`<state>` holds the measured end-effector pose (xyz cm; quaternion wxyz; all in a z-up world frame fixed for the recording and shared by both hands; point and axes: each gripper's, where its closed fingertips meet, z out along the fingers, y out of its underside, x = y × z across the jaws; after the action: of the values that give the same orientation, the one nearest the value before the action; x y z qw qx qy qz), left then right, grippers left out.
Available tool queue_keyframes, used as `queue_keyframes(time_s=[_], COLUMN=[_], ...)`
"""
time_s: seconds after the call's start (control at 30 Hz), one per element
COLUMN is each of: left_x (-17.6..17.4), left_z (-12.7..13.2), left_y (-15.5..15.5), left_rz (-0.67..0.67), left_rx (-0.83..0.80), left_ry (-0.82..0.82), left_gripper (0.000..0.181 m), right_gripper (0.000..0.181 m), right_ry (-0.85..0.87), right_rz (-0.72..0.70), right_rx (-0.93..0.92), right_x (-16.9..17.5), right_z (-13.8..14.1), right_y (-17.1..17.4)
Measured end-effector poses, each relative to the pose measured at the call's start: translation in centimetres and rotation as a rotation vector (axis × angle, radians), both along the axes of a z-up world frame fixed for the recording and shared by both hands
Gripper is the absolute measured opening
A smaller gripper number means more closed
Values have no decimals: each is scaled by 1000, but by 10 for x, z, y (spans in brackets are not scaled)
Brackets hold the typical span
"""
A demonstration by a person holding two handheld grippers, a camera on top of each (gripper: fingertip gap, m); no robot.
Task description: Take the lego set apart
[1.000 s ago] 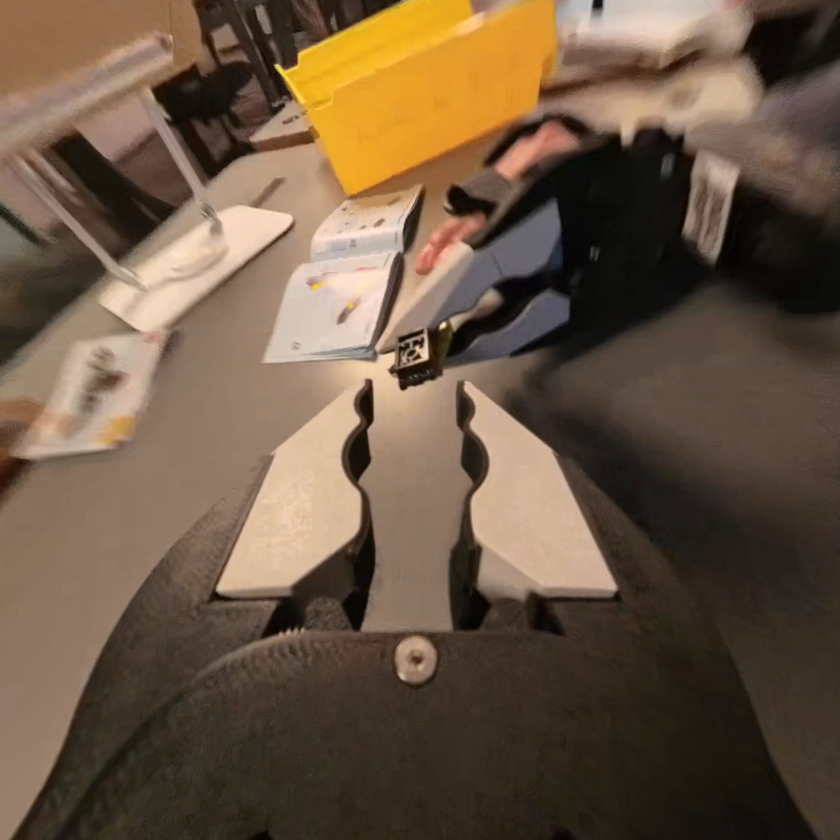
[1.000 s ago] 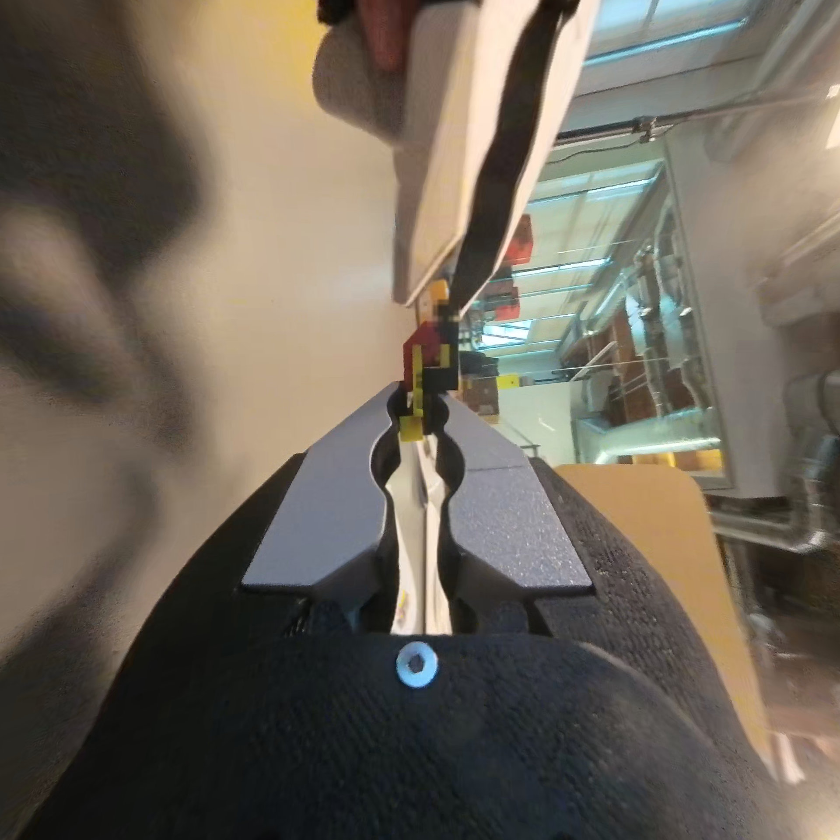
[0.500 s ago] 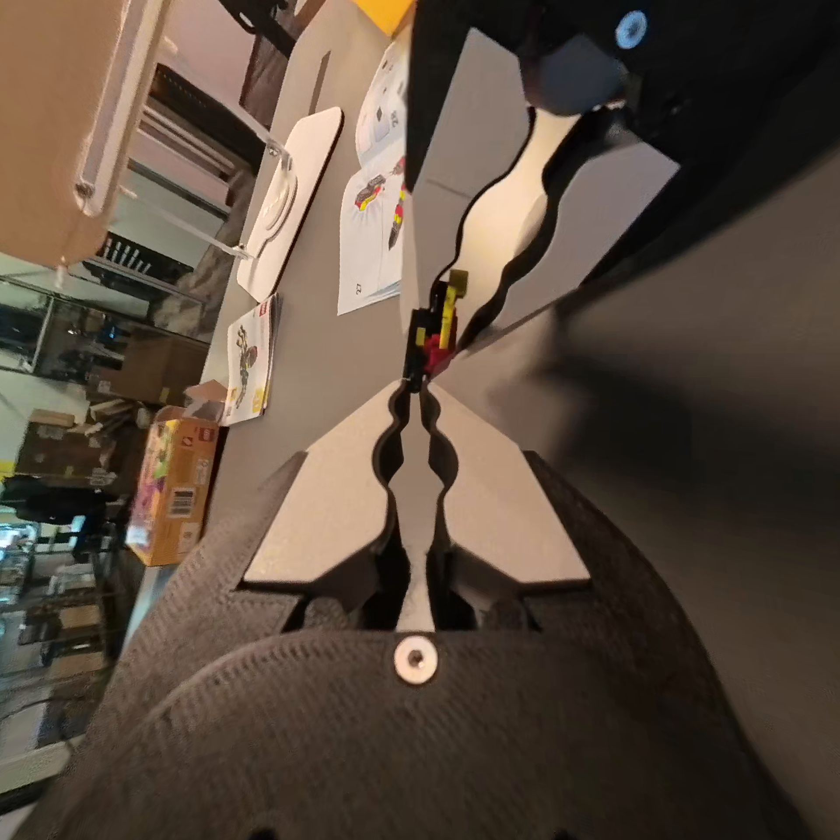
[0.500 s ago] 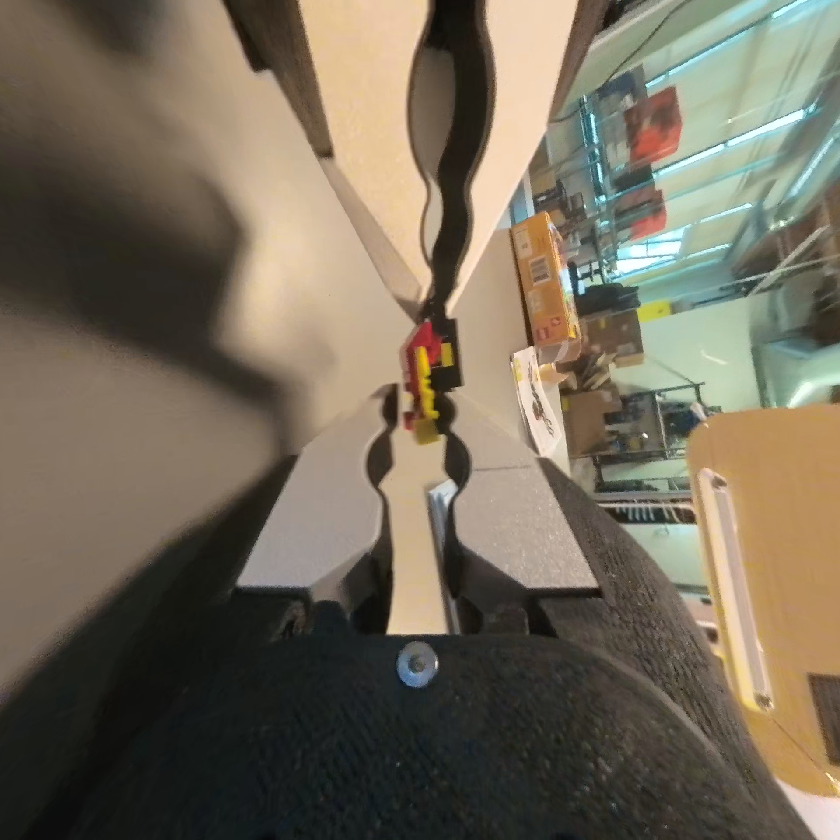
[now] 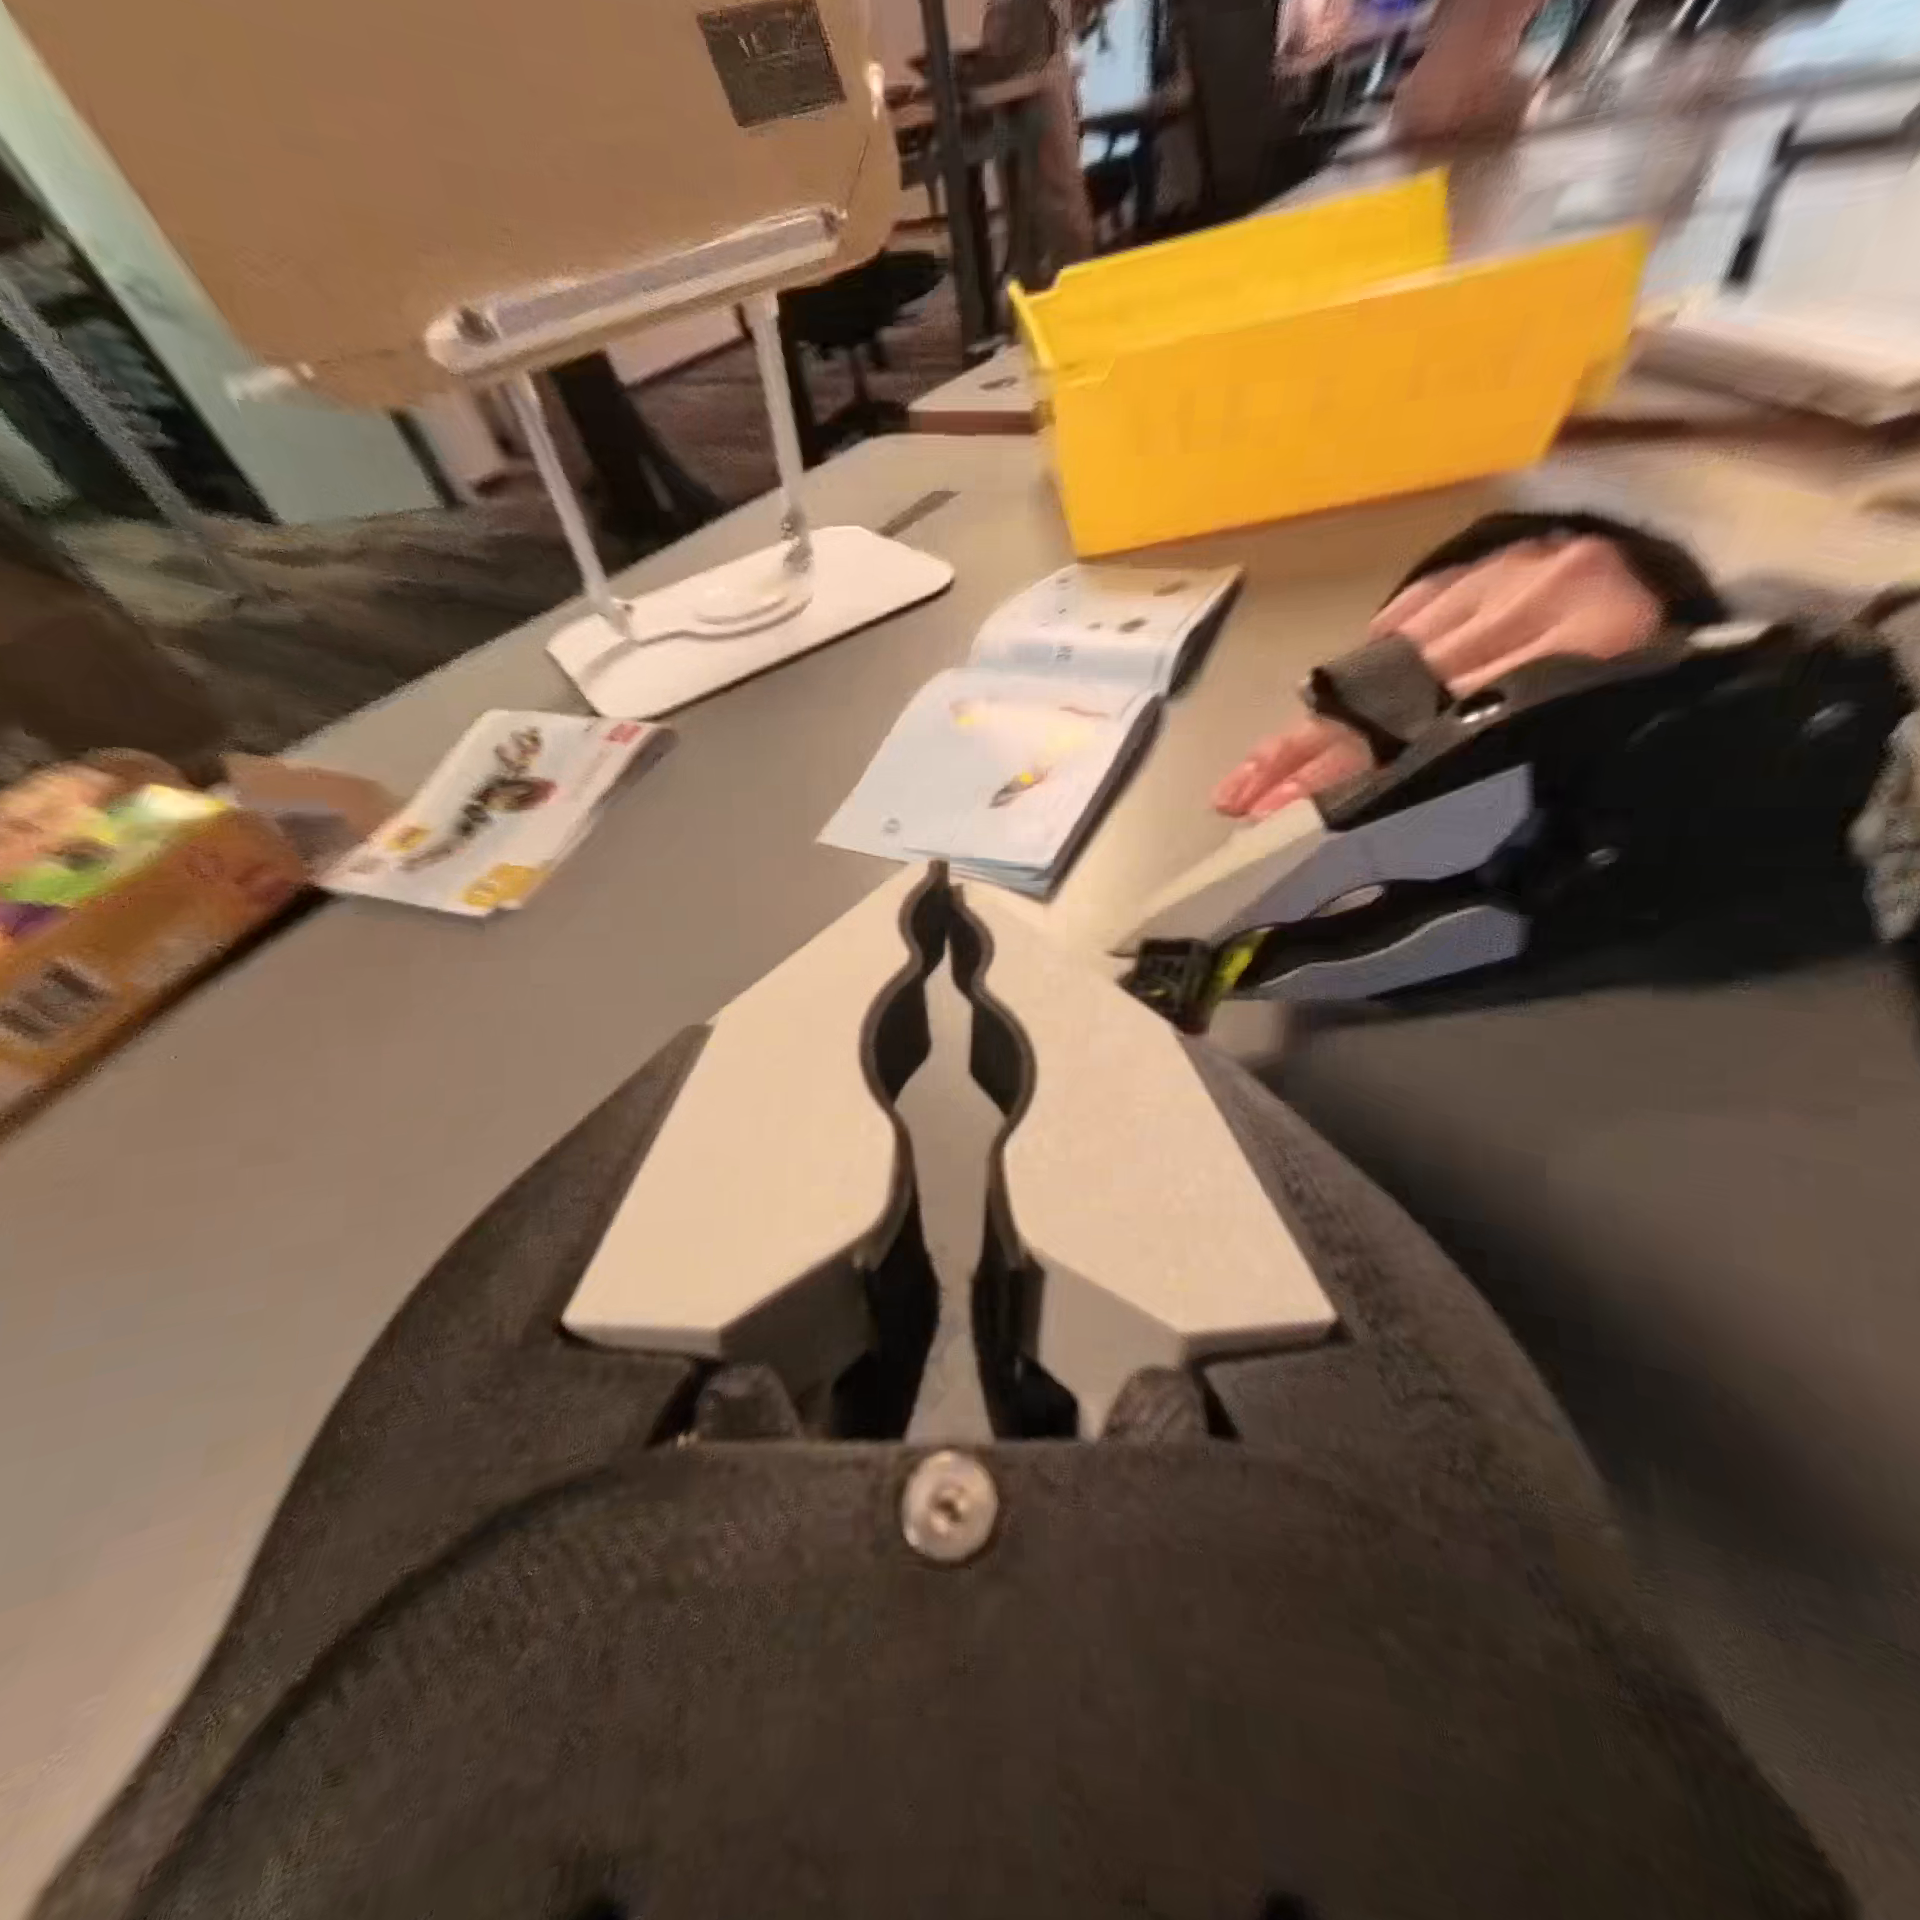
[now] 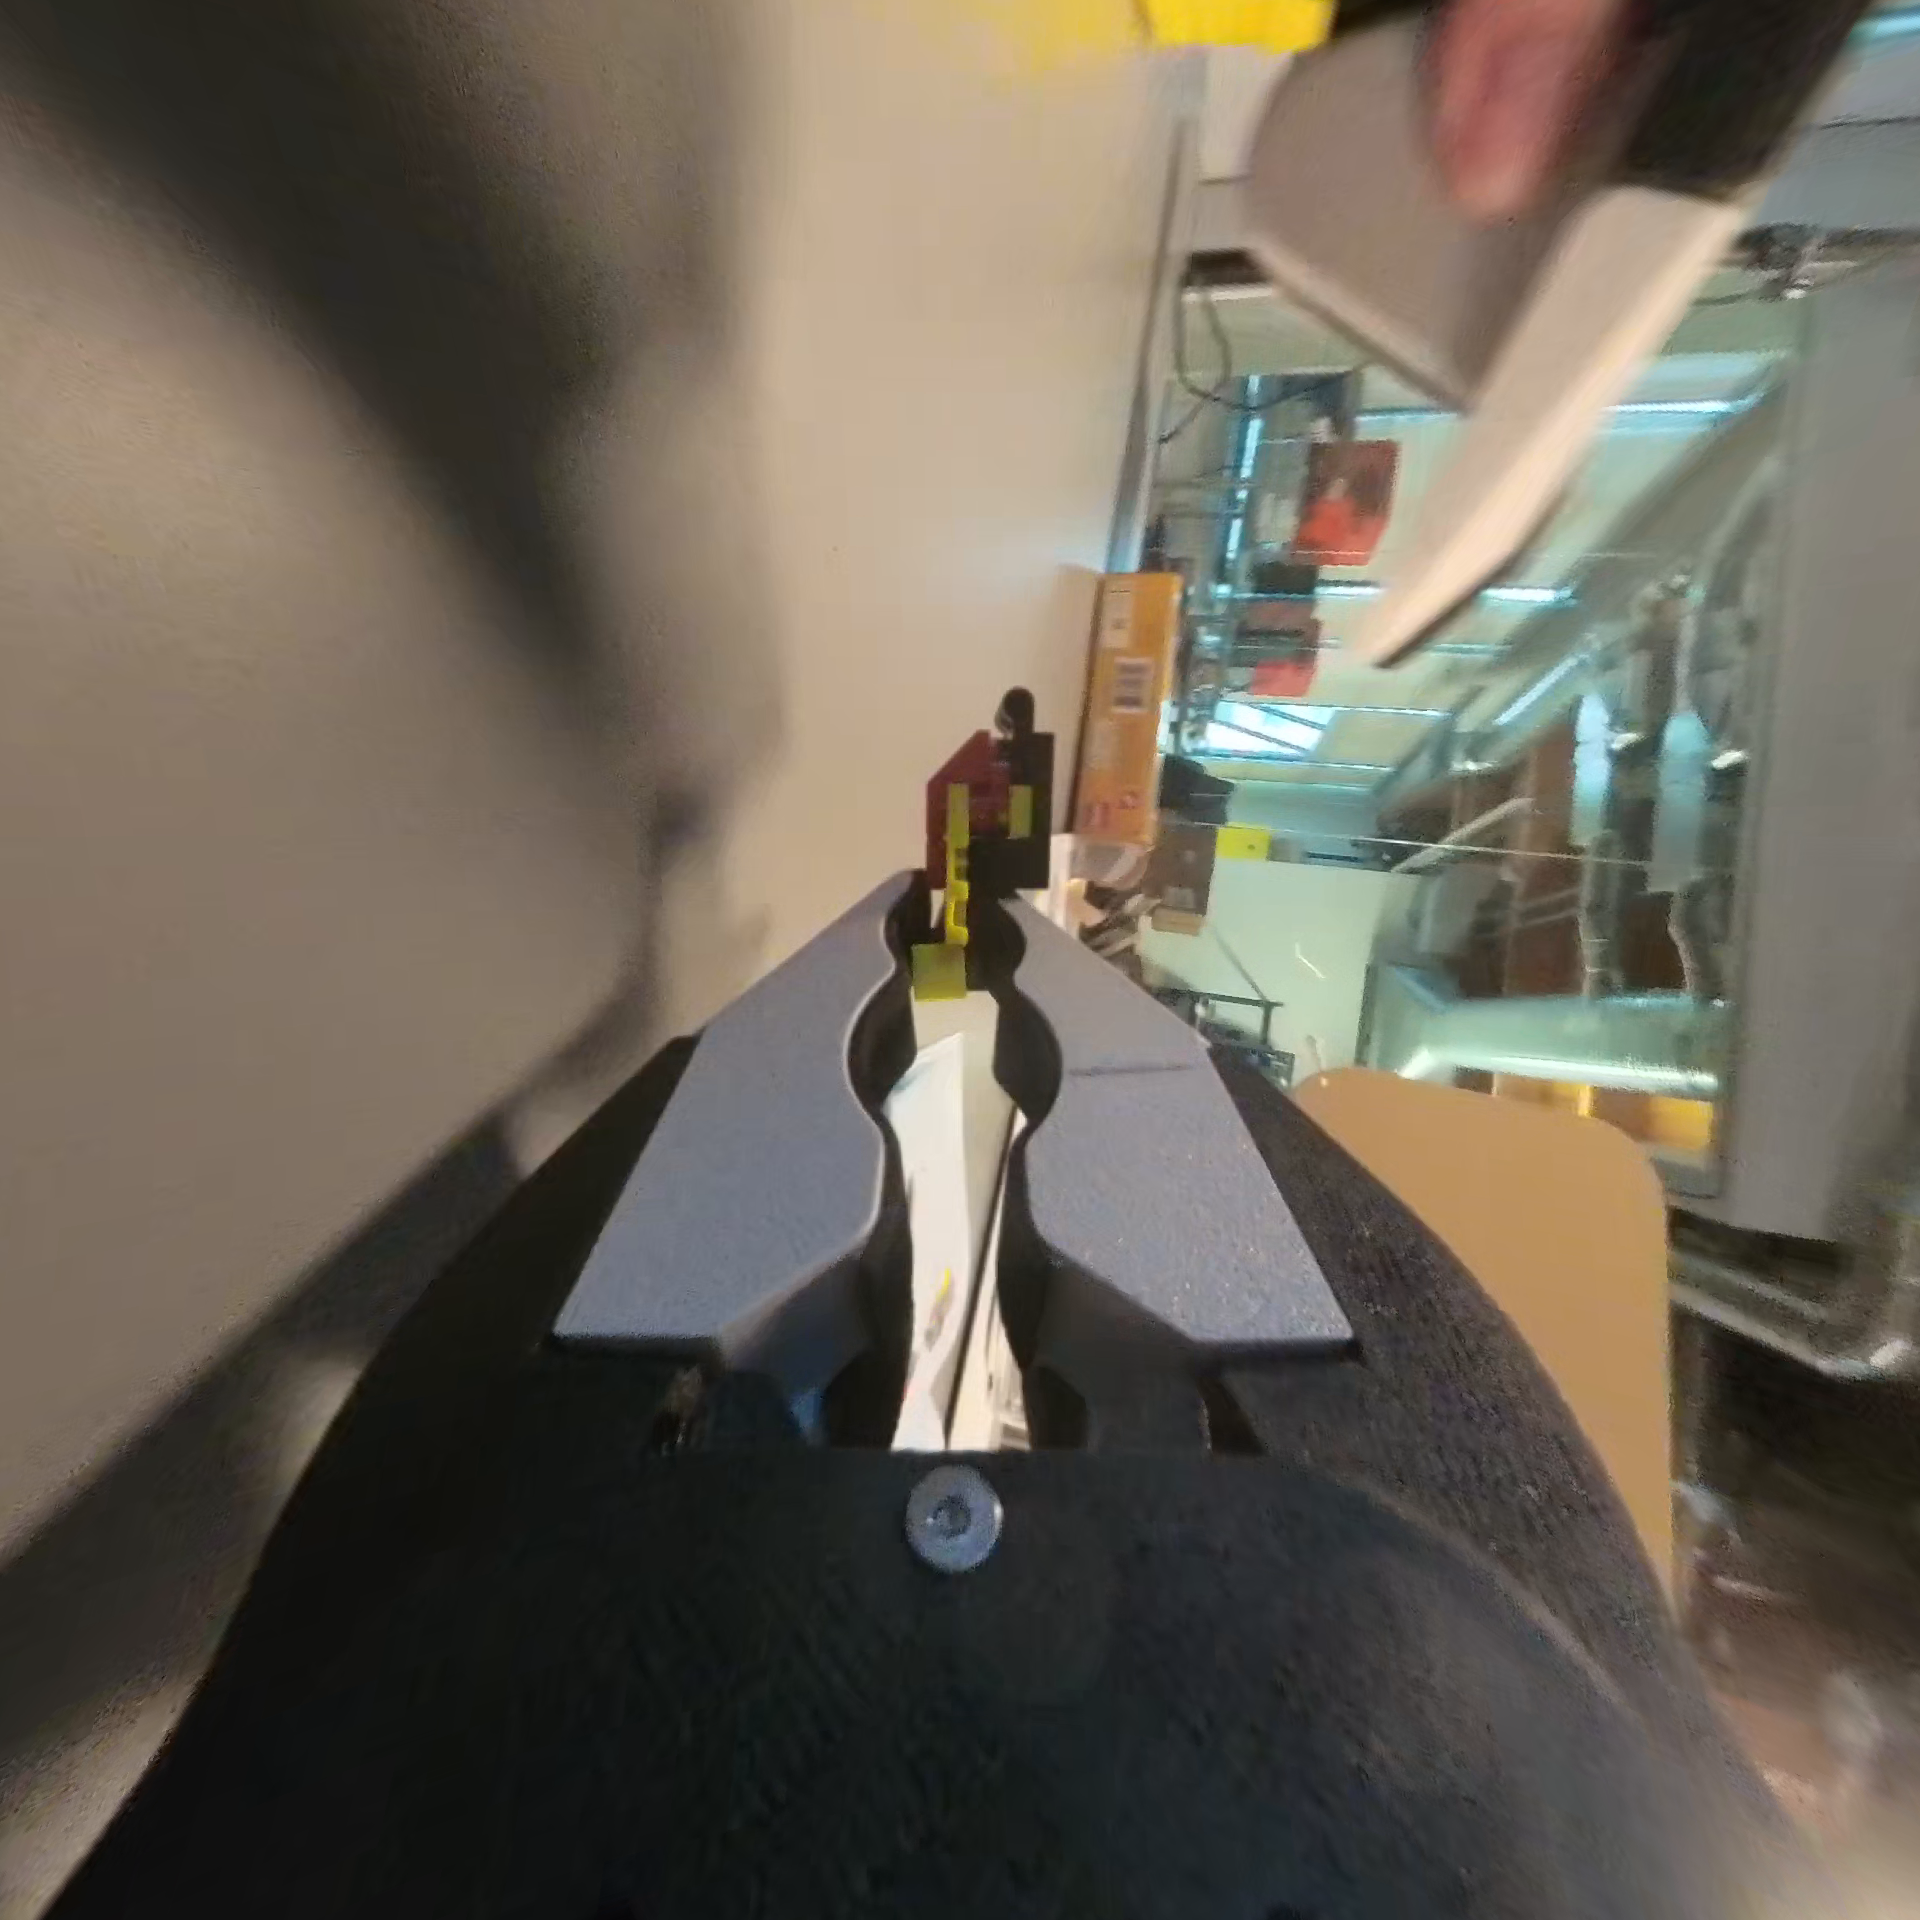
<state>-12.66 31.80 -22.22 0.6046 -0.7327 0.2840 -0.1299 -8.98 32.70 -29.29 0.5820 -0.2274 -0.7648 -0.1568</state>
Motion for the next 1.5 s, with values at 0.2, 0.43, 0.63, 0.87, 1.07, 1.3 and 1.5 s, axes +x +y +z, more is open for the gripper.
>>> queue_keyframes(time_s=[0.2,0.43,0.63,0.87,1.07,1.3,1.5], left_x=[40,45,47,53,48,46,46], left_z=[-36,-54,-26,-21,-32,-48,-23], left_y=[-17,-27,-30,-32,-24,-30,-27], left_rz=[-237,-266,-289,-387,-295,-299,-259], left_rx=[-255,-286,-221,-351,-283,-315,-186], left_ry=[-42,154,-46,-327,-125,62,-12], left_gripper=[28,19,18,19,35,16,14], right_gripper=[6,6,7,7,6,7,6], right_ry=[63,101,247,250,136,33,155], right_rz=[87,111,106,101,117,127,82], right_rx=[225,254,128,175,274,338,187], right_x=[-10,-12,-10,-4,-7,-11,-12], right_z=[20,28,50,55,40,23,41], right_y=[-11,-18,-21,-20,-19,-21,-20])
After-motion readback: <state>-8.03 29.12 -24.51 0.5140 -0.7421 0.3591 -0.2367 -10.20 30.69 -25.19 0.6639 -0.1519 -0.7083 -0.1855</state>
